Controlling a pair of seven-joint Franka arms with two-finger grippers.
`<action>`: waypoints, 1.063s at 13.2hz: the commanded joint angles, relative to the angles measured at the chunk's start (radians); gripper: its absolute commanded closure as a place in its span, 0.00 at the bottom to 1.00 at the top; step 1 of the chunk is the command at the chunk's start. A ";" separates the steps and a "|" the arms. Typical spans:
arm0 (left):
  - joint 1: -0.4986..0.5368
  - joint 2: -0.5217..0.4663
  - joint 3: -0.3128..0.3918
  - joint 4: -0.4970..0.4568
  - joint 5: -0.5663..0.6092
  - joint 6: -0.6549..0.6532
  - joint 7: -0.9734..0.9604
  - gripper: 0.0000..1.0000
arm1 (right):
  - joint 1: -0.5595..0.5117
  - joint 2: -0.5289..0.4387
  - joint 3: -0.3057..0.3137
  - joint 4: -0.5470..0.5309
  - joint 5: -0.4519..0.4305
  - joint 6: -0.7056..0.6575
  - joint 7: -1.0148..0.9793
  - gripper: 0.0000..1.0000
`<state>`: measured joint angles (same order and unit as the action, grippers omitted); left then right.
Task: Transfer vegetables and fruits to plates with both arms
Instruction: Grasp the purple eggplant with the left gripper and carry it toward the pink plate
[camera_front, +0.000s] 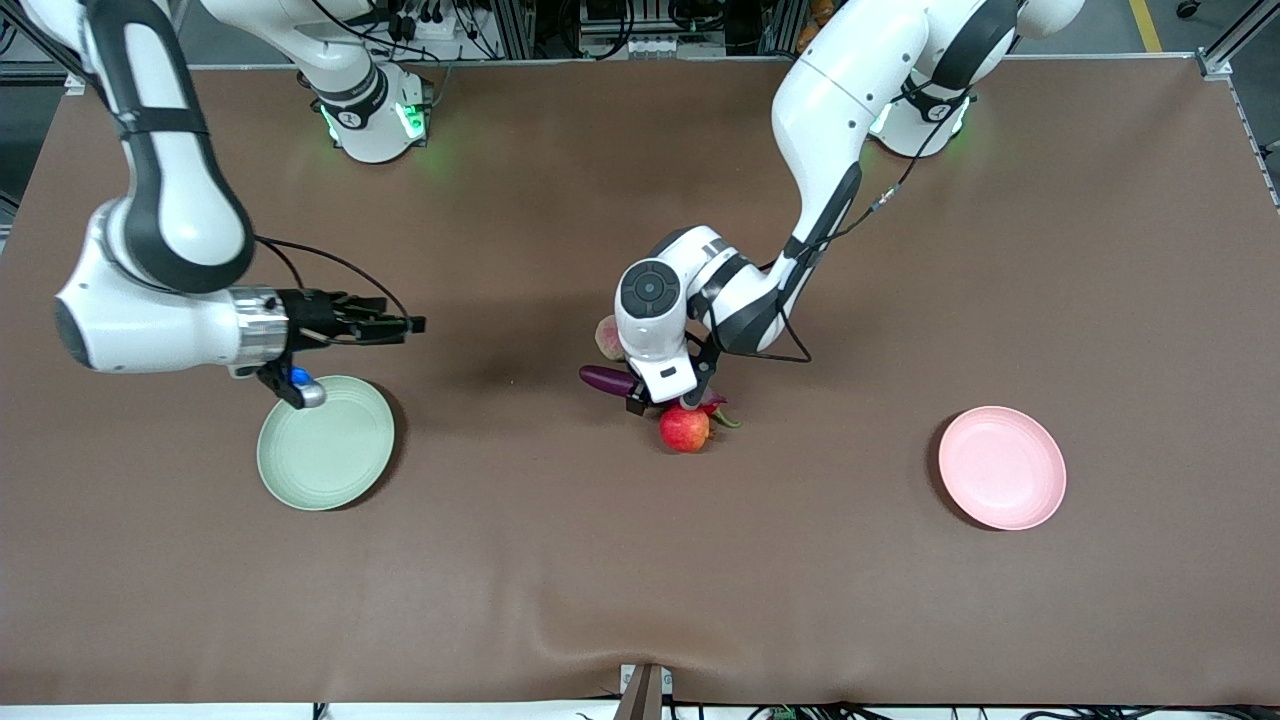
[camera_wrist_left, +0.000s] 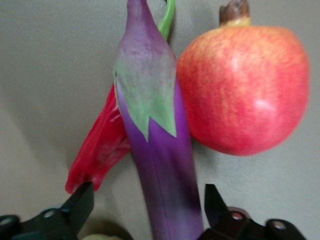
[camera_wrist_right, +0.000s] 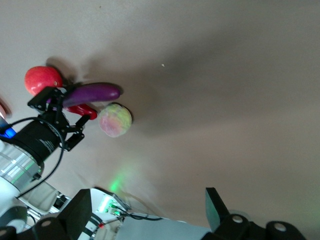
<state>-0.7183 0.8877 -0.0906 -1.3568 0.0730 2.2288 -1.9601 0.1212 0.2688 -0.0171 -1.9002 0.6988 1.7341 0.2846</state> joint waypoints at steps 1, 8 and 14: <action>-0.003 0.008 0.006 0.013 0.024 0.000 0.036 0.73 | 0.055 0.047 -0.001 -0.054 0.079 0.117 0.021 0.00; 0.187 -0.278 -0.005 0.022 -0.068 -0.256 0.391 1.00 | 0.222 0.119 -0.003 -0.091 0.241 0.356 0.027 0.00; 0.529 -0.351 0.006 0.015 -0.038 -0.485 1.034 1.00 | 0.504 0.208 -0.003 -0.080 0.258 0.714 0.298 0.00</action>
<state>-0.2863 0.5293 -0.0701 -1.3183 0.0182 1.7435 -1.0728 0.5508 0.4424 -0.0093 -1.9822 0.9374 2.3578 0.5081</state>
